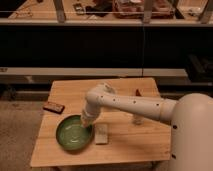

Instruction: Push the ceramic bowl across the table

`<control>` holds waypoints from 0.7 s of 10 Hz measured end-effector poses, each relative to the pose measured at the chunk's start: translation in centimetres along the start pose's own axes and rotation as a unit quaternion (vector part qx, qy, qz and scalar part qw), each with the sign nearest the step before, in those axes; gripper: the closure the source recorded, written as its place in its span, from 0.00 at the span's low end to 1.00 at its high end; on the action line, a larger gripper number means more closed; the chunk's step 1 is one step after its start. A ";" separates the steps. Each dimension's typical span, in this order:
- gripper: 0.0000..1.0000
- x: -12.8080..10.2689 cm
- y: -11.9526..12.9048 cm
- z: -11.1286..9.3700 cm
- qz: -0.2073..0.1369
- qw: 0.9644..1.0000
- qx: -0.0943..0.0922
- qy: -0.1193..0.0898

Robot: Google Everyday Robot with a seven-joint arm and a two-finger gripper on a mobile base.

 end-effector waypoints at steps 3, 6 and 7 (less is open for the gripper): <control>0.75 -0.7 0.6 -0.2 -0.005 1.000 -0.023 -0.014; 0.75 -1.4 0.7 0.1 0.007 1.000 -0.013 -0.025; 0.75 -1.8 0.9 0.3 0.013 0.999 -0.009 -0.028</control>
